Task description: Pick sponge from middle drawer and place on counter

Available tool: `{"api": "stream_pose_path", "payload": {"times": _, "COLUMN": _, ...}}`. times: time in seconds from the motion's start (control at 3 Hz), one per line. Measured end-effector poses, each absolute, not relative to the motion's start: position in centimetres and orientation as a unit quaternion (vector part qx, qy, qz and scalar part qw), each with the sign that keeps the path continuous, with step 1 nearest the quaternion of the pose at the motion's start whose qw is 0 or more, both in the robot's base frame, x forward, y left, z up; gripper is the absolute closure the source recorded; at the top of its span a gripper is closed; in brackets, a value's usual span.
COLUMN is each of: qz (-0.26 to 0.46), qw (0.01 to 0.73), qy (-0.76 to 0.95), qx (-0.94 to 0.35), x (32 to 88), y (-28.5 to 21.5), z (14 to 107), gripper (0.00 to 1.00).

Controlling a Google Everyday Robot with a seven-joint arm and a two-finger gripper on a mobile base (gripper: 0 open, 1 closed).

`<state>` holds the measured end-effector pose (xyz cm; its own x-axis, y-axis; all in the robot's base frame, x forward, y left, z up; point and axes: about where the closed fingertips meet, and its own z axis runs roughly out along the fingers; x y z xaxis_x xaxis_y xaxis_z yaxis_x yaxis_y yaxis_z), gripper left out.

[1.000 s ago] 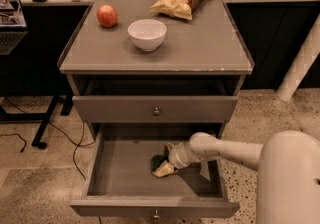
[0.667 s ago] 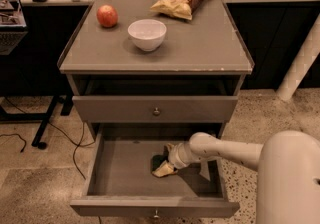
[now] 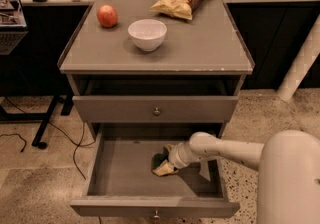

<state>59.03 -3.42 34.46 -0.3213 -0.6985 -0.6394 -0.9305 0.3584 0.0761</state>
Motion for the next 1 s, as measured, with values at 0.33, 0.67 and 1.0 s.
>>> {"api": "stream_pose_path", "payload": {"times": 0.33, "qz": 0.232, "qw": 0.271, "qy": 0.767, "qx": -0.533, "x": 58.9, "y": -3.0, "z": 36.4, "gripper": 1.0}}
{"api": "stream_pose_path", "payload": {"times": 0.67, "qz": 0.245, "qw": 0.278, "qy": 0.755, "qx": -0.541, "x": 58.7, "y": -2.6, "z": 37.8, "gripper": 1.0}}
{"api": "stream_pose_path", "payload": {"times": 1.0, "qz": 0.266, "qw": 0.28, "qy": 0.74, "qx": -0.55, "x": 58.6, "y": -2.1, "z": 38.9, "gripper": 1.0}}
